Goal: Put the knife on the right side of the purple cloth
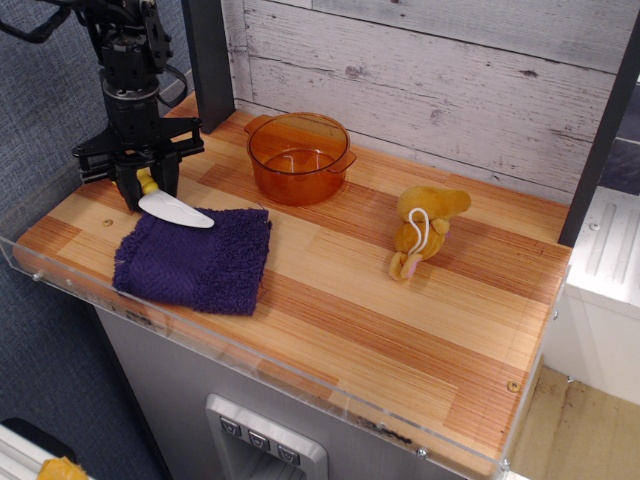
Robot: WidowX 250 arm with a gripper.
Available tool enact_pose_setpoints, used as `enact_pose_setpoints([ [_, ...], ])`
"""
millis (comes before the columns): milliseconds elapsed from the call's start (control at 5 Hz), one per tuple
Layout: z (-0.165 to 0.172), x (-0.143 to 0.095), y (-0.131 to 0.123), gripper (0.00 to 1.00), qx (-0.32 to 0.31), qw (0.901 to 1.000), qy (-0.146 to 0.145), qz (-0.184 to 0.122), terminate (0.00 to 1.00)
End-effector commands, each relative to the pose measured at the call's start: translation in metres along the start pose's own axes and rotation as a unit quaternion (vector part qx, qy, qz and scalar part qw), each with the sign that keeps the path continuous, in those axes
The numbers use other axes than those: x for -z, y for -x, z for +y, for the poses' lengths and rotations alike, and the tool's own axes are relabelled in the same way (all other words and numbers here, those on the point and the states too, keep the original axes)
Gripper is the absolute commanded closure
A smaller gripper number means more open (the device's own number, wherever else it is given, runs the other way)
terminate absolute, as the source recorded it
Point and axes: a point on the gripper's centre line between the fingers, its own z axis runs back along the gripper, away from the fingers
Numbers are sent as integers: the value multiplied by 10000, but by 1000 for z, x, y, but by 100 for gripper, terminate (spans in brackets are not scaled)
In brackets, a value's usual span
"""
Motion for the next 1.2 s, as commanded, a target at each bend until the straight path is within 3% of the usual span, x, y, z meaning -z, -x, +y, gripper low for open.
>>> enact_pose_setpoints([
  [0,3,-40,-11,100,-1,9987,276,-437,0],
  [400,4,-112,-20,100,-5,9899,908,-1092,0],
  [600,8,-135,-19,100,-41,9862,1061,-1273,0],
  [1000,-16,-120,21,100,497,9892,1025,-925,0],
])
